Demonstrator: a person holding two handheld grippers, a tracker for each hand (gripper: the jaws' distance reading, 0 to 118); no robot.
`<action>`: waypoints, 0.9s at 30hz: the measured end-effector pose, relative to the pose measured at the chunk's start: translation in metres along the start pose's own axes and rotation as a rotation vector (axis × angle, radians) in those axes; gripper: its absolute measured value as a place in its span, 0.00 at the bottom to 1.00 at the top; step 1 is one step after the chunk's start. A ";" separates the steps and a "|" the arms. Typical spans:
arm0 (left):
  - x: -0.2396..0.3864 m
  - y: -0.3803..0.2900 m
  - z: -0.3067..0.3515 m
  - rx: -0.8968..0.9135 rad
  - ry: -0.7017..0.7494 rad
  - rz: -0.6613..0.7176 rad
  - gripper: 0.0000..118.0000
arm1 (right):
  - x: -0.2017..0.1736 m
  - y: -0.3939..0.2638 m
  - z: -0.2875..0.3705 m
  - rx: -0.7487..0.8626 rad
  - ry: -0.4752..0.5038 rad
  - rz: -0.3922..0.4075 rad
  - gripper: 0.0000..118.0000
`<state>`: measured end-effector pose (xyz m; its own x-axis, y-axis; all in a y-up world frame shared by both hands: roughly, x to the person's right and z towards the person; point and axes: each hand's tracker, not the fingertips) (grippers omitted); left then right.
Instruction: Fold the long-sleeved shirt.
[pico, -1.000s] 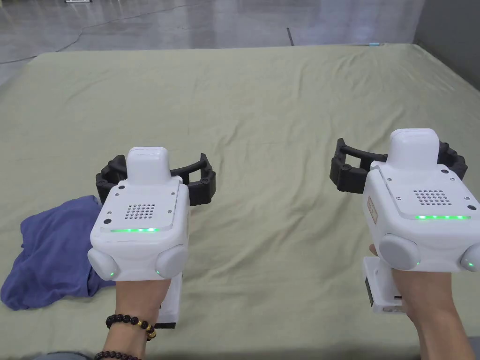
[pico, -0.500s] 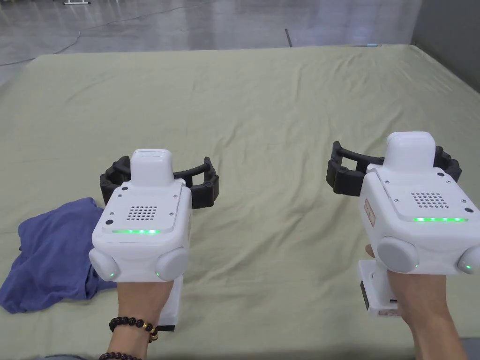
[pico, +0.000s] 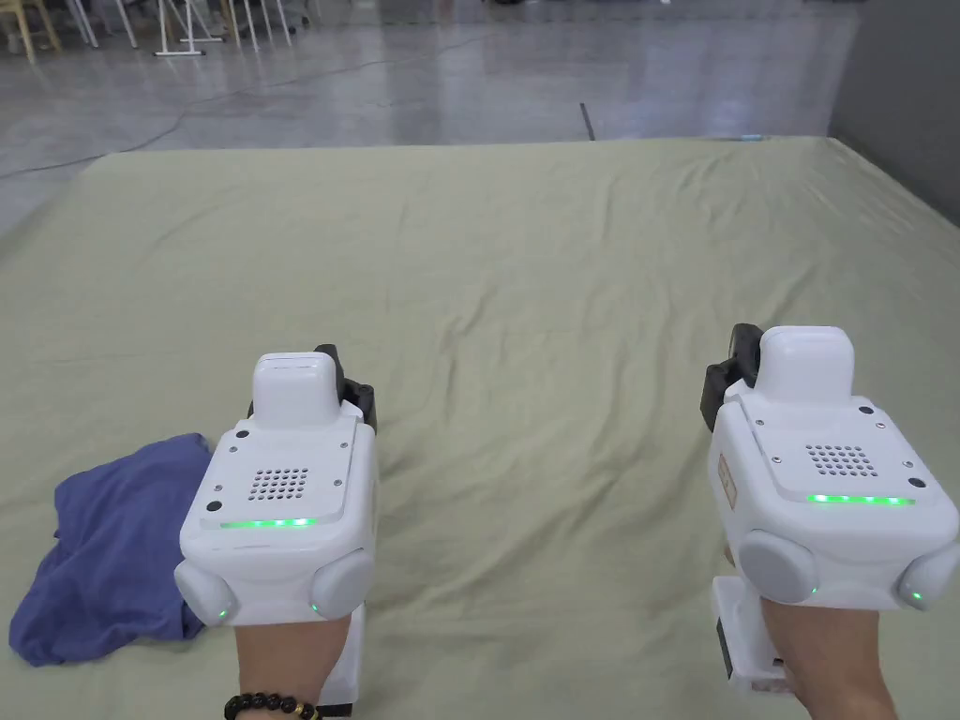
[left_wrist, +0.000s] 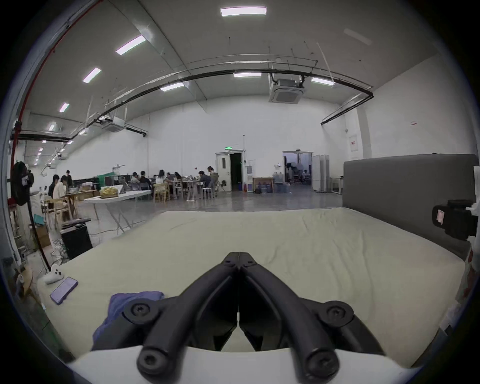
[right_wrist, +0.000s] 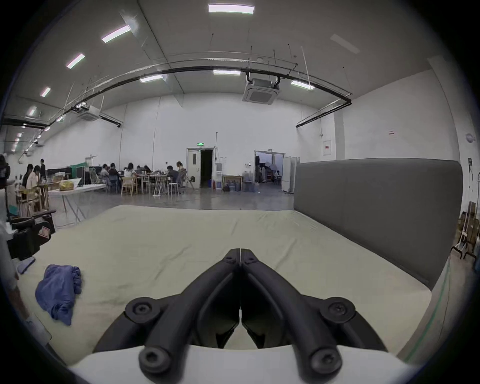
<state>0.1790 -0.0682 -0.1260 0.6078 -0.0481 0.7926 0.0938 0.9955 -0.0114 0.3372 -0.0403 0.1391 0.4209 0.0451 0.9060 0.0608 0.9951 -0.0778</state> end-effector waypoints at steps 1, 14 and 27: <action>-0.010 0.003 0.001 0.009 0.040 -0.004 0.00 | -0.011 0.003 -0.002 -0.009 0.041 -0.006 0.02; -0.156 0.011 0.075 -0.024 0.400 0.020 0.00 | -0.210 0.017 -0.004 0.013 0.487 -0.043 0.02; -0.190 0.002 -0.028 -0.461 0.172 0.304 0.90 | -0.208 0.002 -0.014 -0.033 0.505 -0.010 0.02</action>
<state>0.0857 -0.0590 -0.2941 0.7770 0.1833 0.6023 0.2056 0.8303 -0.5179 0.2621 -0.0487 -0.0549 0.8048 -0.0209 0.5931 0.0922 0.9917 -0.0900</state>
